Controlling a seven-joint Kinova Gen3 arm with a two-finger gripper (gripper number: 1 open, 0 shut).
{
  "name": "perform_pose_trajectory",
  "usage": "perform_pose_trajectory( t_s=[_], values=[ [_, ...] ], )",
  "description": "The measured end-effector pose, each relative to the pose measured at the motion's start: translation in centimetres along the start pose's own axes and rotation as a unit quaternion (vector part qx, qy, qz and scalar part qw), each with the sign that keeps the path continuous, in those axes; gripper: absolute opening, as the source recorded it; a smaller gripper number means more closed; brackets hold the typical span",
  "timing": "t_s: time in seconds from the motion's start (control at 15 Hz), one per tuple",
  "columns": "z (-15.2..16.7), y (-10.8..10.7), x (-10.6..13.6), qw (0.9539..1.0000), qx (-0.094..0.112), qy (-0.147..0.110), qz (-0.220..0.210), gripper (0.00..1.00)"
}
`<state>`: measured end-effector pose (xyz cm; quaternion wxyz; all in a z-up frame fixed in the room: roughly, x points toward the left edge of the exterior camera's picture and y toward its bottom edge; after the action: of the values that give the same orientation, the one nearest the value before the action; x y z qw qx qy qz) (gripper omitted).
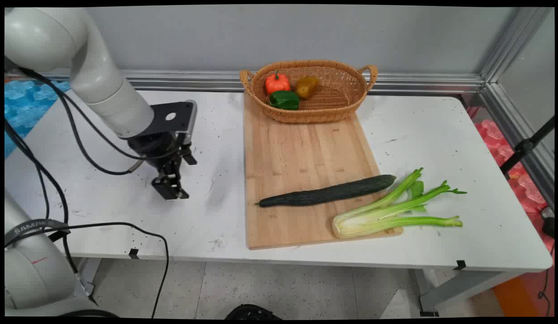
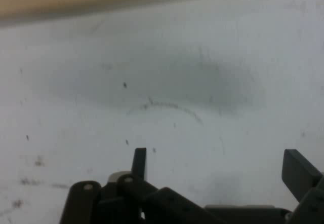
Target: Pick up the cucumber from the cutting board
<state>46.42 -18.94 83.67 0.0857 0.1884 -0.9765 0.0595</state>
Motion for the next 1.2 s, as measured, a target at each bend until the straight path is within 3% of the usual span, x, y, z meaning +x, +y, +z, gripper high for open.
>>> perform_pose_trajectory(
  t_s=[0.07,0.4,1.13,1.2],
  values=[
    [0.0,-0.1,0.5,1.0,0.002,0.007,0.001,0.0],
    [-0.1,-0.7,5.6,0.9985,0.01,0.054,-0.001,0.0],
    [-0.1,-1.6,16.9,0.9903,-0.004,0.137,-0.025,0.0],
    [0.0,-1.7,17.8,0.9893,-0.006,0.143,-0.028,1.0]
  ],
)
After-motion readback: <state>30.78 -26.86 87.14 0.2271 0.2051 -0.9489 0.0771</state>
